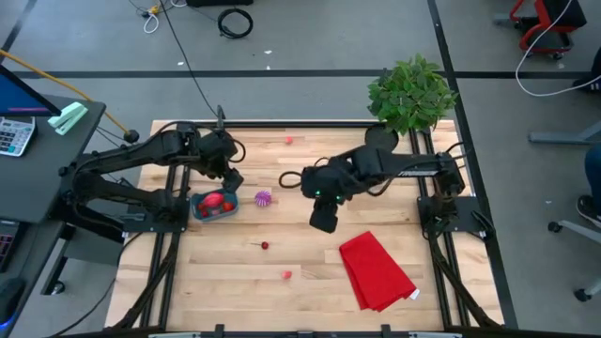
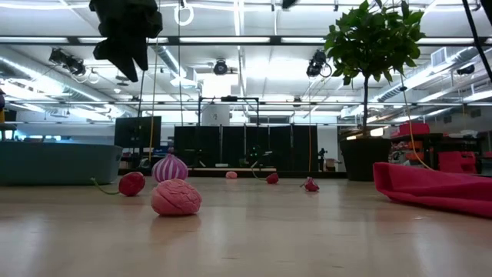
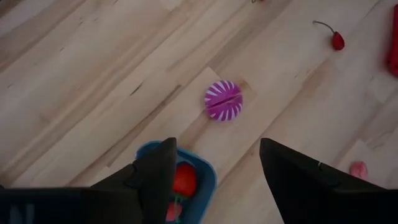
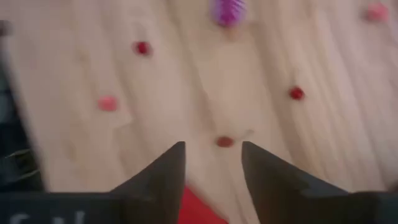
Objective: Pick and placing Produce into tupperware
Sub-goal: Put the right red cherry into the blue bin
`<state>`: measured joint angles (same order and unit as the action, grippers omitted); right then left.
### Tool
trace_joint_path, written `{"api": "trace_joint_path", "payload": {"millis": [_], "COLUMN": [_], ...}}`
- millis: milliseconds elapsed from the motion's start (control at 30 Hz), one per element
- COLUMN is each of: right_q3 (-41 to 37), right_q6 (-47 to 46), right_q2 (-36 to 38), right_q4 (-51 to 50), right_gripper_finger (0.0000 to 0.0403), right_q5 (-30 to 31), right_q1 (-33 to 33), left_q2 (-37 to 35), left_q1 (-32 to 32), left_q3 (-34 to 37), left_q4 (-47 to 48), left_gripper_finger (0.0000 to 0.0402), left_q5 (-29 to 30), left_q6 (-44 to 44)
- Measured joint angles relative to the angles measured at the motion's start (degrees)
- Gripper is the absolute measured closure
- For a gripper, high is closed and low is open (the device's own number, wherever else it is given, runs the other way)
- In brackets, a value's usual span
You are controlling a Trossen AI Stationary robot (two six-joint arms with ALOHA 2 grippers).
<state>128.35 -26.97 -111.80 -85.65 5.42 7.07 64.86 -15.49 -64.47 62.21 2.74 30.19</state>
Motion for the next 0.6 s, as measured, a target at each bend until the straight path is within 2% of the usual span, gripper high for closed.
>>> {"api": "trace_joint_path", "payload": {"millis": [100,267,433,600], "right_q3": [-5.2,-18.9,-33.2,-43.0], "right_q6": [-7.5,-16.3,-25.1,-30.7], "right_q2": [-0.1,-0.2,-0.2,-0.2], "right_q4": [-1.1,4.9,18.2,23.2], "right_gripper_finger": [0.0207,0.0179,0.0178,0.0191], "right_q5": [2.2,-0.4,-7.1,-8.6], "right_q1": [-0.8,-3.8,-8.2,-10.5], "left_q2": [0.0,0.0,0.0,0.0], "left_q1": [0.0,0.0,0.0,0.0], "left_q3": [0.0,0.0,0.0,0.0], "left_q4": [0.0,0.0,-0.1,-0.2], "left_gripper_finger": [0.0174,0.0186,0.0193,0.0192], "left_q5": [0.0,0.0,0.0,0.0], "left_q6": [0.7,0.7,0.6,0.6]}}
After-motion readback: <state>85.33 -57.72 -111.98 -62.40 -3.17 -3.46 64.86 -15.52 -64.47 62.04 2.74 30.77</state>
